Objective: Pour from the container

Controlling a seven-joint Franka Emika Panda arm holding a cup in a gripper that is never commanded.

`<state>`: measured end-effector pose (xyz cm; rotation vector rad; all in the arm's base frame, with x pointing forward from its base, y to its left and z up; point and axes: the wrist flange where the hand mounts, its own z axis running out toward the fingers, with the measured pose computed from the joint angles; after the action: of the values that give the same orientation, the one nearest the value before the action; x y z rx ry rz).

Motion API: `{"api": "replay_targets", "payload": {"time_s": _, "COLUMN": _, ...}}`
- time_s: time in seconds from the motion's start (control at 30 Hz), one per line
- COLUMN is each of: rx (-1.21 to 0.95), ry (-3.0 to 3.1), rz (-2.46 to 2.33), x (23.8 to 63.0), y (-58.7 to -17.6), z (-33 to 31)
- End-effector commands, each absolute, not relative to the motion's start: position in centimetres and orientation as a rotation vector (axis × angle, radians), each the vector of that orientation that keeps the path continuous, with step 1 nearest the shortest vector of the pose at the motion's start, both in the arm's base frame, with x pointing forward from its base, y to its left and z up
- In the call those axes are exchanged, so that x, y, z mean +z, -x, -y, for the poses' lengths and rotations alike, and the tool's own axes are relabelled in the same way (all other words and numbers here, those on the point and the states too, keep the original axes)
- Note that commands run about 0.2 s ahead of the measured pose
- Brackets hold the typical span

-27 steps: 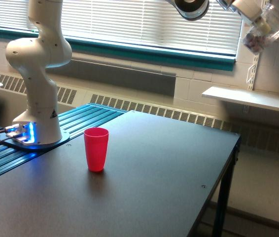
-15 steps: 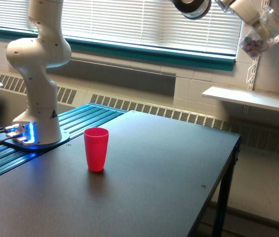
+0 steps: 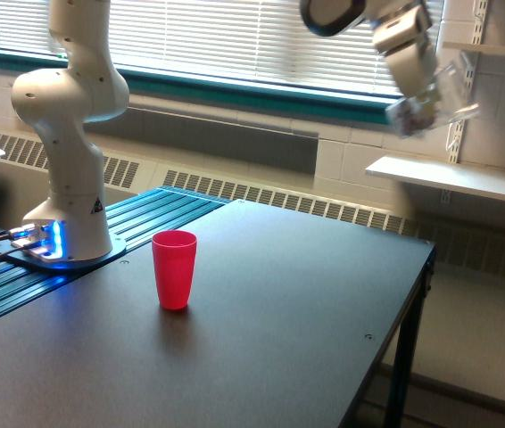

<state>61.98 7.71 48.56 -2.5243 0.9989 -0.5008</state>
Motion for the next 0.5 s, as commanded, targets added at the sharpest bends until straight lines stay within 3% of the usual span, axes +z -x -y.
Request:
{"api": "replay_targets", "payload": {"time_s": 0.03, "rx": -0.470, "ry": 2.599, "rz": -0.852, "x": 49.1, "y": -58.4, "z": -9.6}}
{"api": "replay_targets", "payload": {"time_s": 0.5, "rx": -0.479, "ry": 2.715, "rz": -0.707, "x": 48.6, "y": -53.3, "z": -9.8}}
